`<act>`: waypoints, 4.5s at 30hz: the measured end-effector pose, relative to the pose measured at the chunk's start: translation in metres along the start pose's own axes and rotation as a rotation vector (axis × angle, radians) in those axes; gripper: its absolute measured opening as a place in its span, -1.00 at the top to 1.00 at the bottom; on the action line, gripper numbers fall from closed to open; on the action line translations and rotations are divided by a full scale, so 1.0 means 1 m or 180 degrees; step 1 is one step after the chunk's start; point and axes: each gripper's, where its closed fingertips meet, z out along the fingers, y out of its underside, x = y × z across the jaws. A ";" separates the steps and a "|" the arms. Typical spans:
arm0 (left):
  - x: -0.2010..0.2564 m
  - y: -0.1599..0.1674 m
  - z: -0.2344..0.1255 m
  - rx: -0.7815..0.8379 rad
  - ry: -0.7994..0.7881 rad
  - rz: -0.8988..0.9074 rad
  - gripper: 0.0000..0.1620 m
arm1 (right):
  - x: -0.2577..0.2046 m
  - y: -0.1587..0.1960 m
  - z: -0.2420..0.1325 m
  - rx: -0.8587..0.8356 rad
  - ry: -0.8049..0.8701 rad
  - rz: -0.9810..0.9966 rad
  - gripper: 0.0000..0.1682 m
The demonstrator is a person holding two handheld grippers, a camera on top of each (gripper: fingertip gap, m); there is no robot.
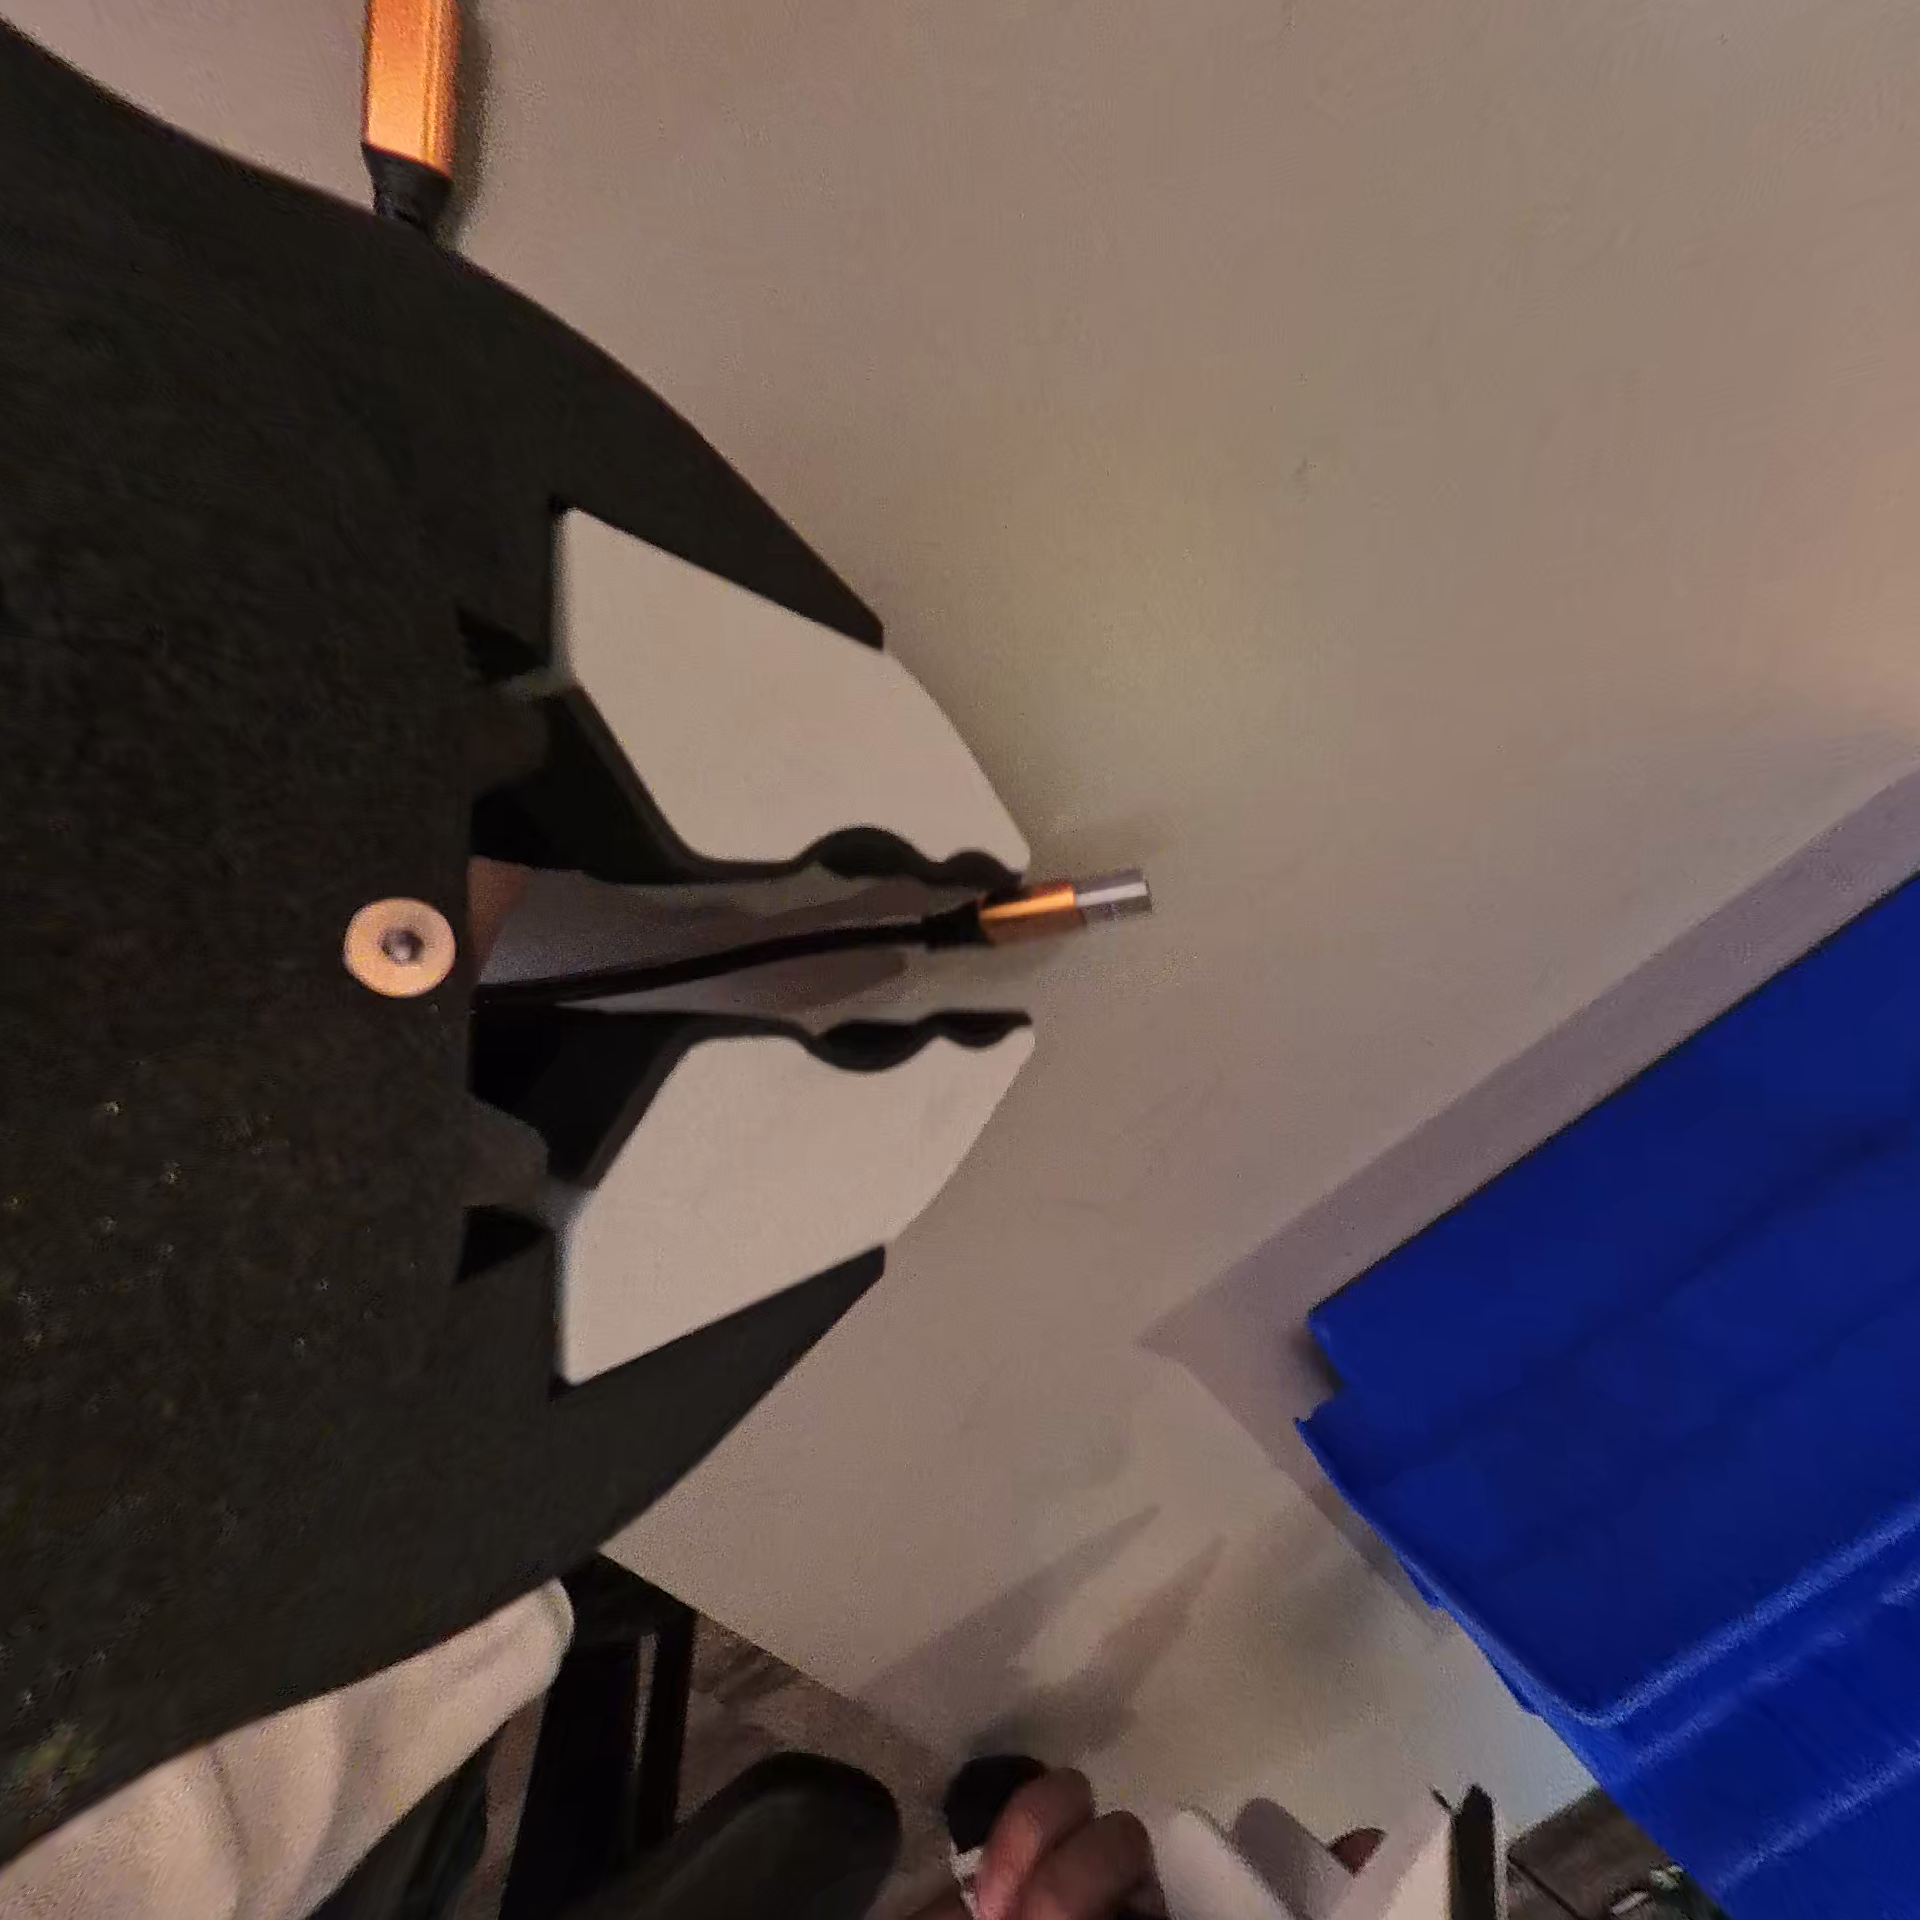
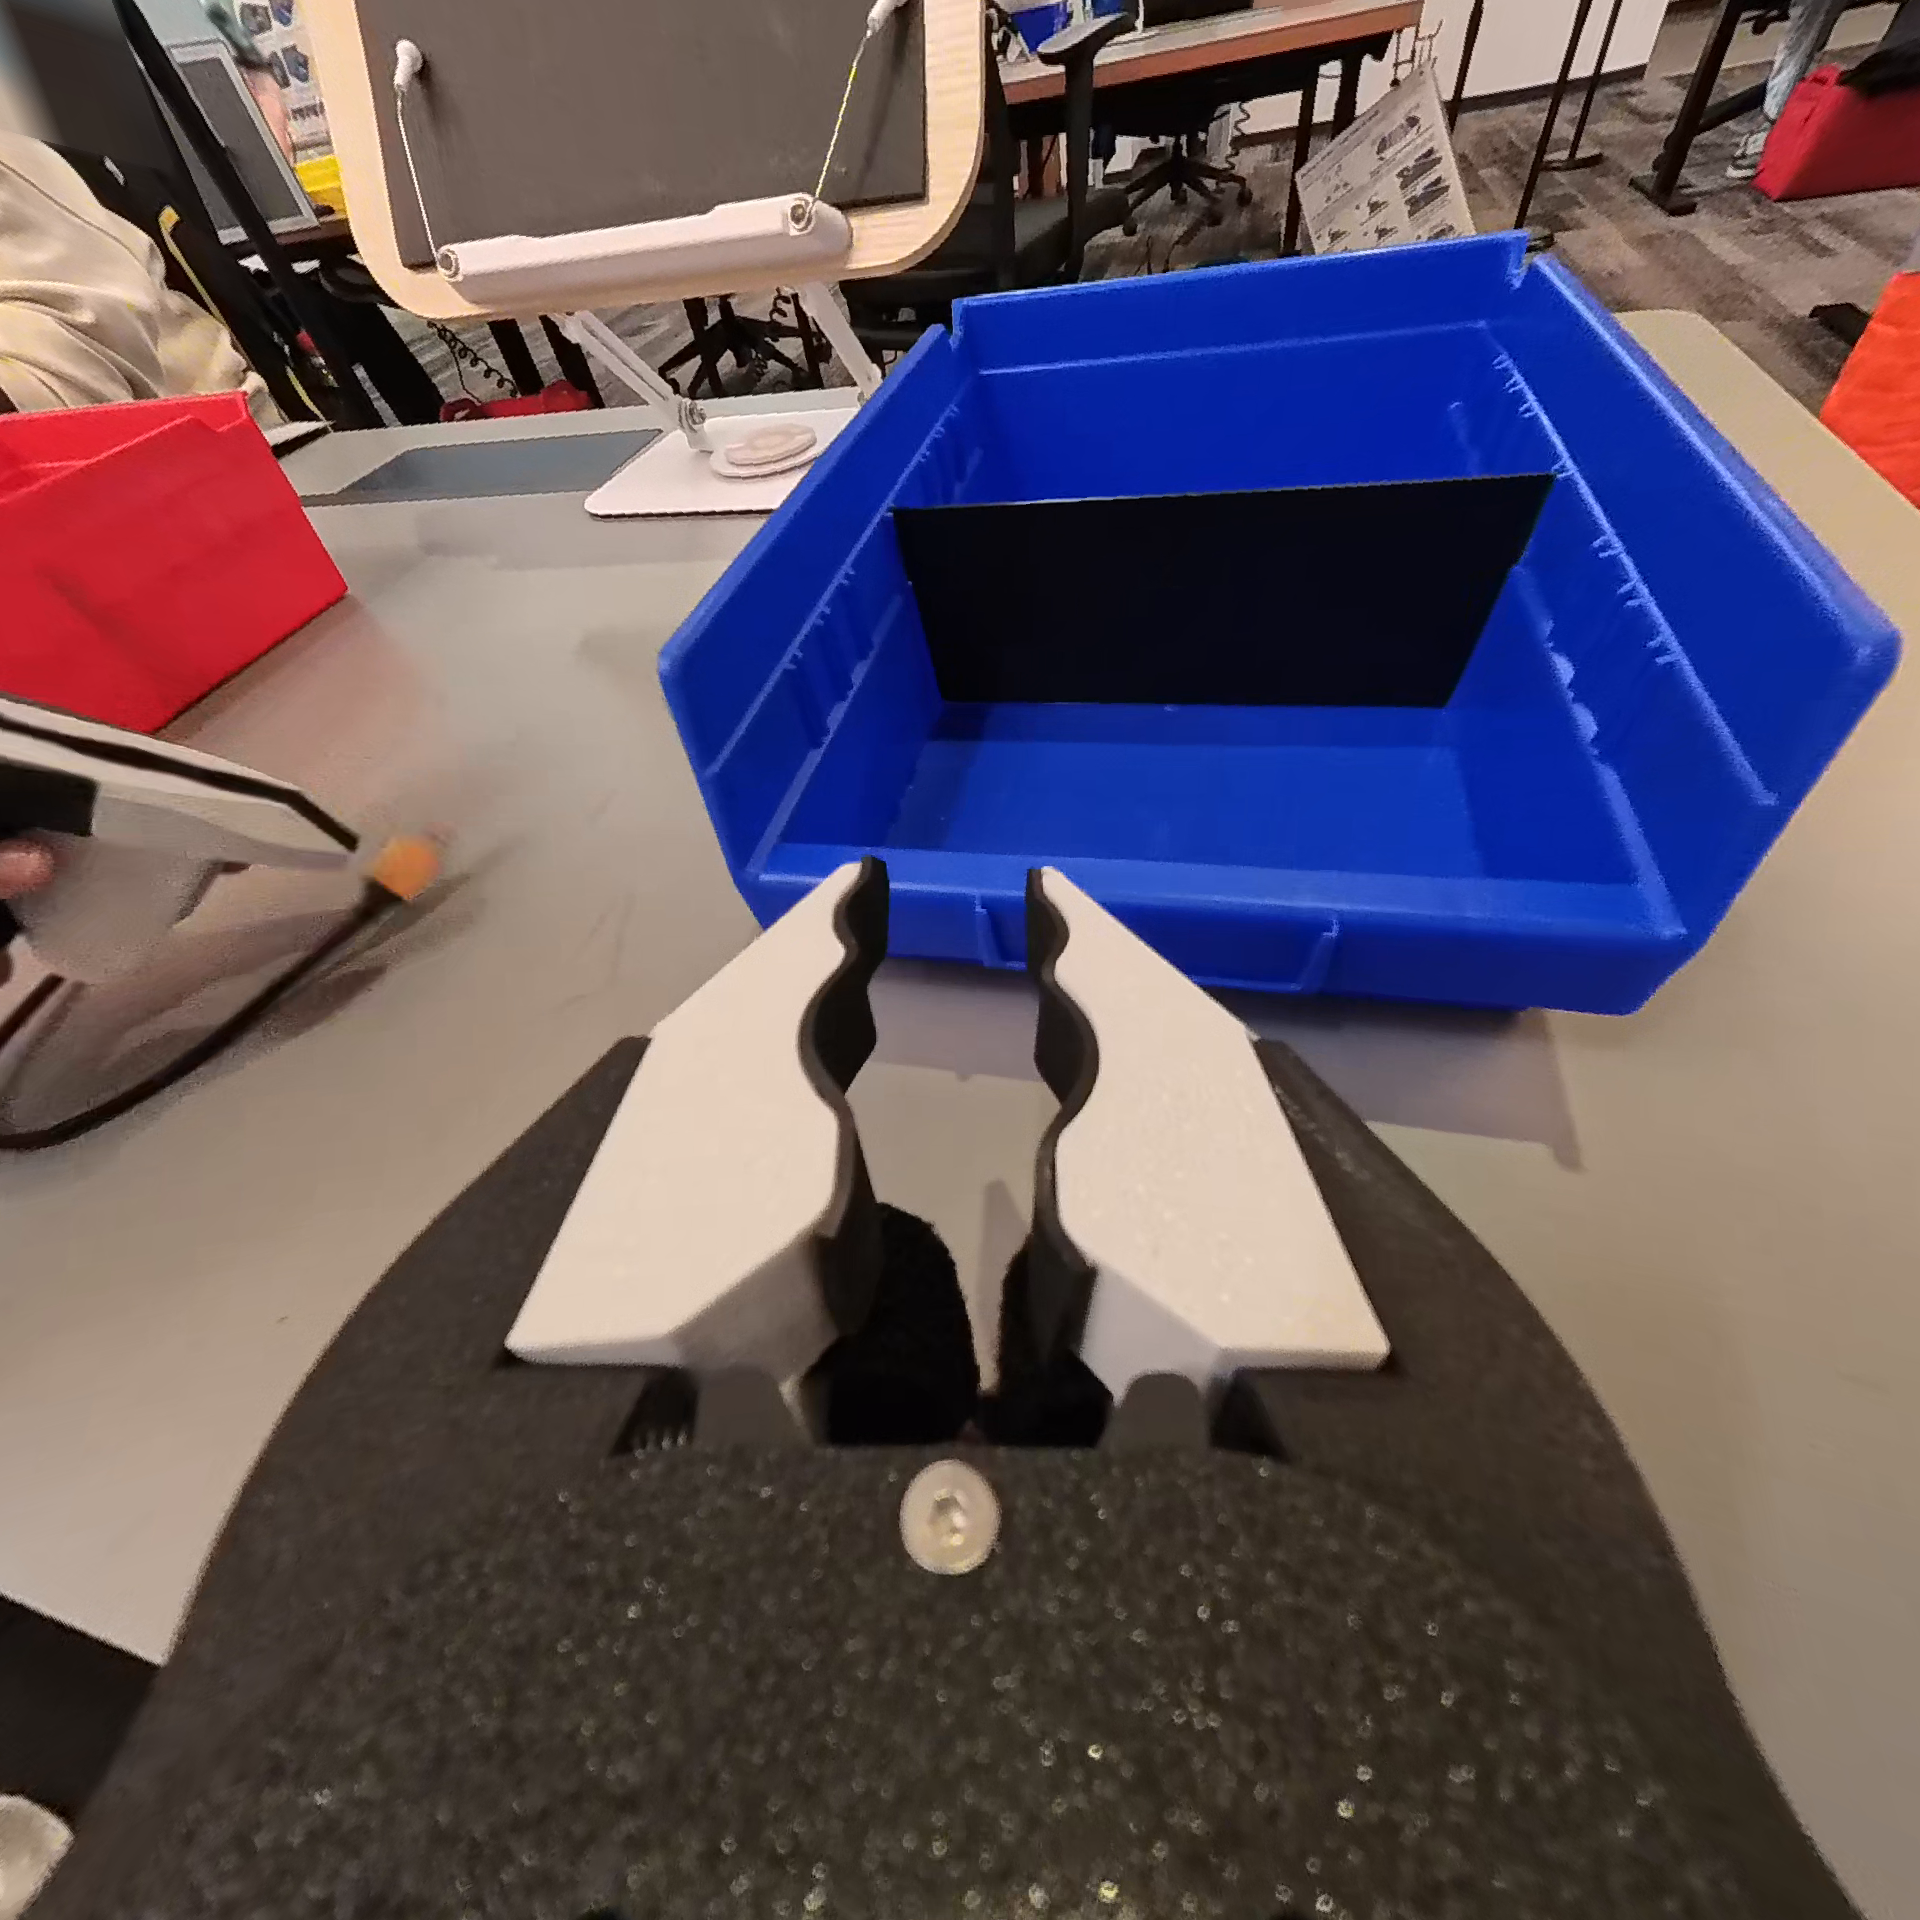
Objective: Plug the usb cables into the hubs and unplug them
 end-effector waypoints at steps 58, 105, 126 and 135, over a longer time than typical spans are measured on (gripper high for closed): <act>-0.041 -0.133 -0.238 0.0479 -0.3568 0.5504 0.75 | -0.304 -0.139 0.059 0.0802 -0.2146 -0.0759 0.56; 0.035 -0.054 -0.158 0.2502 0.0780 0.2105 0.89 | -0.229 -0.054 0.058 0.0109 -0.2755 -0.0411 0.74; -0.066 -0.121 -0.100 0.3146 0.0126 0.2016 0.88 | -0.326 0.079 0.125 -0.1556 -0.1640 -0.1303 0.57; -0.063 -0.116 -0.093 0.3051 0.0205 0.2017 0.88 | -0.323 0.087 0.143 -0.1613 -0.1449 -0.1545 0.94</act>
